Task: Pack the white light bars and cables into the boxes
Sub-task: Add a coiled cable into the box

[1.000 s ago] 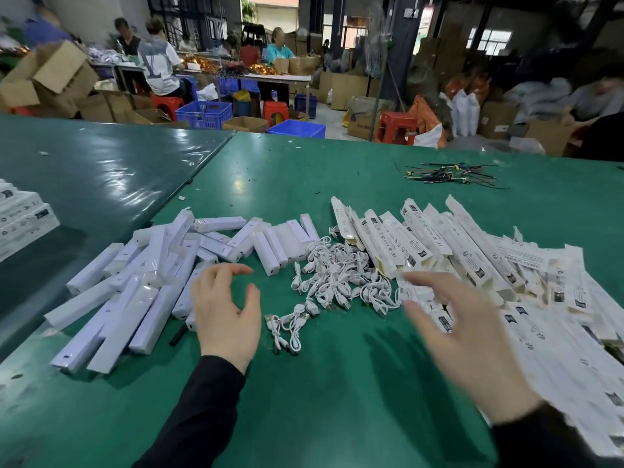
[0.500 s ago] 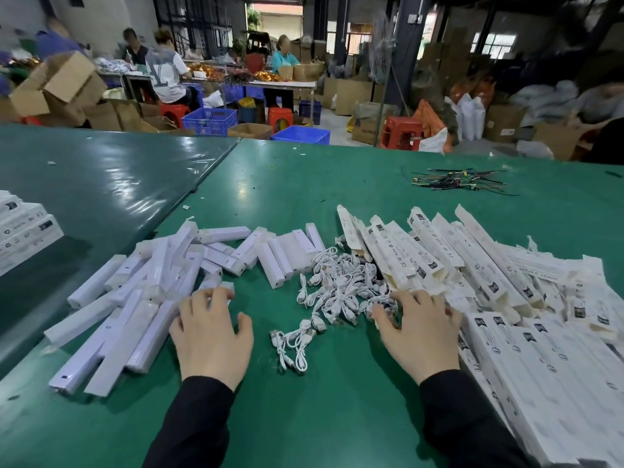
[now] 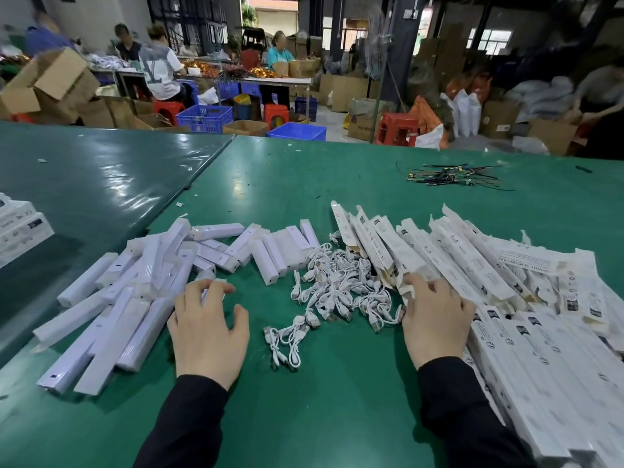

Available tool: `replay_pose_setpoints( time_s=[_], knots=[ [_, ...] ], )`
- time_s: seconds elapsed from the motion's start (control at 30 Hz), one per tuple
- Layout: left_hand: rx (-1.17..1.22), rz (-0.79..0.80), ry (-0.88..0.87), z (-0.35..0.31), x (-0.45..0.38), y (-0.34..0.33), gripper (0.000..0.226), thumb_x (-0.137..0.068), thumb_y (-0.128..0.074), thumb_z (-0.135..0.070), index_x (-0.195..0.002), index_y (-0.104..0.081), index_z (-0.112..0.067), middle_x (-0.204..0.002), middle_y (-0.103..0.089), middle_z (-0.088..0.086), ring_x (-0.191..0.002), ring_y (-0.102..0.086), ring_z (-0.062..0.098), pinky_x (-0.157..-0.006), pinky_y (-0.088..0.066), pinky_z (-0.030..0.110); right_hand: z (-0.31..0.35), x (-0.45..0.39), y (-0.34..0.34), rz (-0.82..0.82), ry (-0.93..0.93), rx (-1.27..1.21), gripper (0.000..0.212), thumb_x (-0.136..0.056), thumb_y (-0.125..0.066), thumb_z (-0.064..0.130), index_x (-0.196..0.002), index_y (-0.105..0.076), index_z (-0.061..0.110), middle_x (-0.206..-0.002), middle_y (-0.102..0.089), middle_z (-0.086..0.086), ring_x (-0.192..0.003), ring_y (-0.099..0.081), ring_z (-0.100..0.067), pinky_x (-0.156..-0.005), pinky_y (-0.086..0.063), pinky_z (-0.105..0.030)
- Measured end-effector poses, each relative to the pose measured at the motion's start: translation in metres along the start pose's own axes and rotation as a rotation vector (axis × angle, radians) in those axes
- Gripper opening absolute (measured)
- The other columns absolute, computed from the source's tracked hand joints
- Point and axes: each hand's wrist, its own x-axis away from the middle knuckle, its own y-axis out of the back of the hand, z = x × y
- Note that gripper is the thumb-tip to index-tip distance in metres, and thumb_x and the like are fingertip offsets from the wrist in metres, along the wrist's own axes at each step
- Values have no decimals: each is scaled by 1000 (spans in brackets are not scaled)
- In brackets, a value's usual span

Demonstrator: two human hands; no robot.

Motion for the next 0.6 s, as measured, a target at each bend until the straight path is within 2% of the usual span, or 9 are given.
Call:
replay_pose_setpoints(
  time_s=[0.1, 0.17, 0.23, 0.33, 0.47, 0.53, 0.6],
  knots=[
    [63, -39, -38, 1, 0, -1, 19, -83, -66, -7, -100, -63, -13, -114, -53, 6, -109, -44, 28, -90, -36, 47, -4, -2, 5, -204, 46, -254, 24, -90, -62, 7, -112, -67, 15, -106, -62, -10, -94, -56, -30, -86, -35, -40],
    [110, -68, -89, 1, 1, -2, 19, -82, -67, -4, -98, -63, -12, -111, -54, 6, -106, -45, 26, -88, -37, 43, -8, -5, 8, -419, 145, -399, 16, -88, -65, 3, -103, -70, 5, -99, -63, -15, -87, -58, -33, -78, -46, -44],
    [171, -89, -144, -1, 2, -3, 16, -83, -65, -4, -97, -64, -11, -109, -53, 6, -105, -45, 25, -86, -38, 39, -9, -7, 13, -561, 212, -614, 13, -88, -65, 2, -100, -71, 2, -98, -63, -17, -85, -60, -31, -72, -54, -43],
    [259, -82, -217, -7, 6, -3, 17, -82, -56, -15, -98, -63, -11, -107, -52, 5, -104, -48, 22, -86, -39, 34, -3, -5, 25, -646, 162, -991, 14, -88, -68, -1, -99, -70, 6, -100, -61, -13, -90, -63, -21, -79, -57, -39],
    [325, -47, -291, -23, 16, 0, 32, -79, -61, -19, -109, -60, -7, -114, -50, 7, -109, -49, 24, -95, -33, 21, 11, 4, 48, -756, 145, -1252, 18, -87, -68, -1, -105, -65, 4, -103, -59, -11, -96, -62, -5, -82, -58, -29],
    [334, -51, -328, -32, 21, 2, 47, -78, -67, -24, -119, -56, -6, -124, -49, 9, -119, -45, 22, -102, -31, 21, 15, 8, 62, -799, 182, -1318, 17, -89, -68, 1, -105, -64, 3, -102, -59, -9, -93, -62, -13, -80, -57, -26],
    [346, -34, -414, -40, 26, 4, 61, -78, -70, -34, -130, -51, -8, -135, -47, 8, -128, -41, 17, -109, -28, 23, 16, 11, 74, -809, 229, -1381, 12, -90, -68, 4, -102, -66, 4, -102, -60, -10, -89, -62, -24, -78, -56, -29]
  ],
)
